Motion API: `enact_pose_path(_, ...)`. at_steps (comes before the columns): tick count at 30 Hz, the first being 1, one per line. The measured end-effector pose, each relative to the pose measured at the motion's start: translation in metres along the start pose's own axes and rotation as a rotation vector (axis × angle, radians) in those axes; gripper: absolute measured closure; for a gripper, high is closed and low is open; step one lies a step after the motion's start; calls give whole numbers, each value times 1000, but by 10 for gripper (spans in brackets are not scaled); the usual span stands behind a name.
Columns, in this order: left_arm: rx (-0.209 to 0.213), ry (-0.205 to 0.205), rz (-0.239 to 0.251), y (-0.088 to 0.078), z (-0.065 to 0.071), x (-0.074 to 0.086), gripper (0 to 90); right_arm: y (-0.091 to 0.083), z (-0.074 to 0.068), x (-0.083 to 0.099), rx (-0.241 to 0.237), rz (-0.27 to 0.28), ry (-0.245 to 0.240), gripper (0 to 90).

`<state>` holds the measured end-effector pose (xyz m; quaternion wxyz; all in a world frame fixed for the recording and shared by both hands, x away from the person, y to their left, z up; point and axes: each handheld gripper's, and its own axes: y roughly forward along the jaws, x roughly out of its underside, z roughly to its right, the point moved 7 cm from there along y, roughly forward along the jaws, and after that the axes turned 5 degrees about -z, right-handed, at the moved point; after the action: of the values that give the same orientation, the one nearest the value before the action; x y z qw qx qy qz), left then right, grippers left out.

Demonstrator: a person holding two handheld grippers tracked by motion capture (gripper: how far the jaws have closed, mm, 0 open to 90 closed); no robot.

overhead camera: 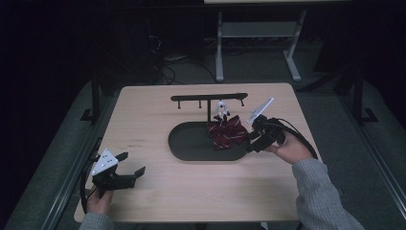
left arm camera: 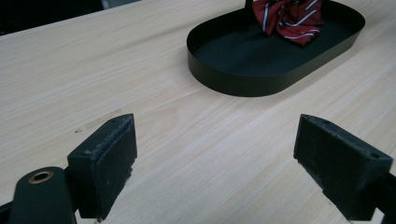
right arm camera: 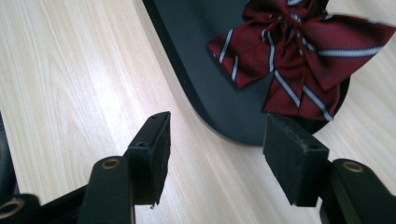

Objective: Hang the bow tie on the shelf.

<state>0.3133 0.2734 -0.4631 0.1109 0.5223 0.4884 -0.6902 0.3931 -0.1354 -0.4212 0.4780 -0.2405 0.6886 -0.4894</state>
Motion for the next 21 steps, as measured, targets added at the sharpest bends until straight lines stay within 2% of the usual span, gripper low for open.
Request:
enact_pose_path(18,3,-5,-2,0,0,1,130,9,-9,30,-5,11,31,410)
enact_pose_path(19,3,-5,-1,0,0,0,130,10,-11,33,-12,12,45,410)
enact_pose_path(21,4,-3,-2,0,0,0,130,11,-11,35,-11,14,37,410)
